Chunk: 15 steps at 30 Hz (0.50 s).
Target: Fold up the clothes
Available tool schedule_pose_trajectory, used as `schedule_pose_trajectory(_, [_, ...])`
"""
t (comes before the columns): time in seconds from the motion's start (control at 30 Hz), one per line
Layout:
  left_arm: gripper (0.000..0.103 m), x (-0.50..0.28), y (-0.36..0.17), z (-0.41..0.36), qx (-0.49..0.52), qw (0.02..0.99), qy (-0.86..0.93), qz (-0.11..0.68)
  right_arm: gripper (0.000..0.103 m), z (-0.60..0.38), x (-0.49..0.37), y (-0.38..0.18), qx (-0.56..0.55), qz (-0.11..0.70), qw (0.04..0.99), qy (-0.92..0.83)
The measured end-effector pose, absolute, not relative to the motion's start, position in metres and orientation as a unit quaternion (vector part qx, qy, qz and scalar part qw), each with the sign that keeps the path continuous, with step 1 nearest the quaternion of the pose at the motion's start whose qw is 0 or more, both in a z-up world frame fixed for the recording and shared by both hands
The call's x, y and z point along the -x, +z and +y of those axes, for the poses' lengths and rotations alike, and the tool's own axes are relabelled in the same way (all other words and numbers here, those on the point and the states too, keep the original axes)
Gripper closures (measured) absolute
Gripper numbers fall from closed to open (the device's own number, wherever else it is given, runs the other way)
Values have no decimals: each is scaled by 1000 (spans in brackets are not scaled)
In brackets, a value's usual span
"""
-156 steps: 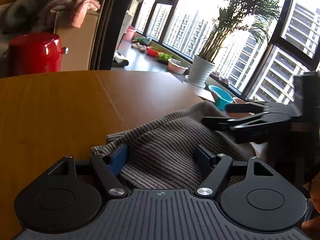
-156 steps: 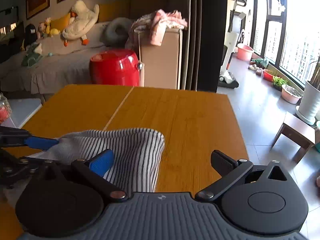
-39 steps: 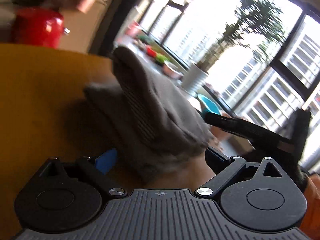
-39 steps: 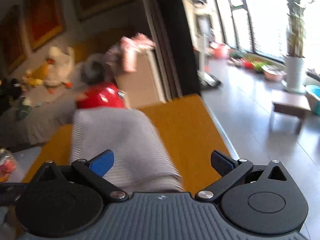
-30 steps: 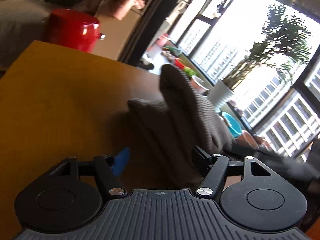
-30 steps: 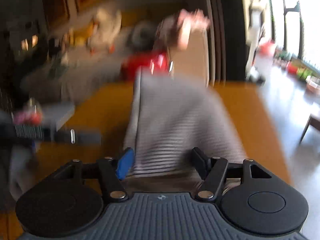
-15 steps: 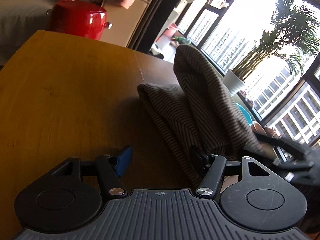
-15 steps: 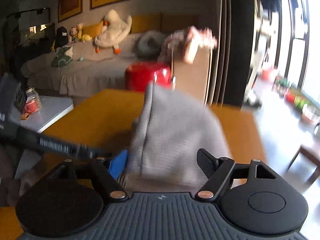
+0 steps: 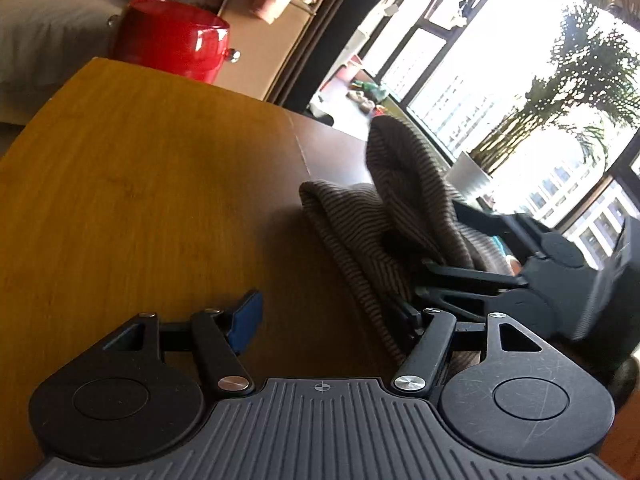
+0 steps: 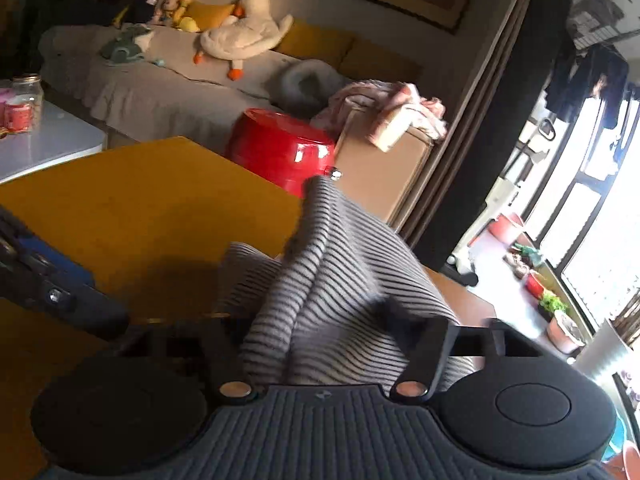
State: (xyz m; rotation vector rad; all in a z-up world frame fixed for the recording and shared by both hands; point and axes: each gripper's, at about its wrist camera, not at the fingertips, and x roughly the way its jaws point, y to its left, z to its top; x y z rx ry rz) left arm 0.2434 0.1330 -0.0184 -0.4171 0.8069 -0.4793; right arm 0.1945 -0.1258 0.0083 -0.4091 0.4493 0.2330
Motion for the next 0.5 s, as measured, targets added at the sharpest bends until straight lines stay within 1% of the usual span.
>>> schedule_pose_trajectory(0.03, [32,-245,-19,131,210,865,-242,387,70,-134,-194,17,182,222,951,116])
schedule_pose_trajectory(0.1, [34,-246,-20,117,219,850,-282,387,73,-151,-193,38,142,225,957,117])
schedule_pose_trajectory(0.2, [42,-246,-21,90,205,832,-343,385,76,-176,-191,73,75,224,963,127])
schedule_pose_trajectory(0.3, [42,-245,-24,73,190,828,-362,384,76,-183,-190,97,20,233,958,166])
schedule_pose_trajectory(0.37, [41,-246,-25,70,187,829,-363,382,75,-173,-192,92,18,252,949,190])
schedule_pose_trajectory(0.5, [41,-244,-23,71,182,832,-357,384,74,-149,-207,47,47,305,931,196])
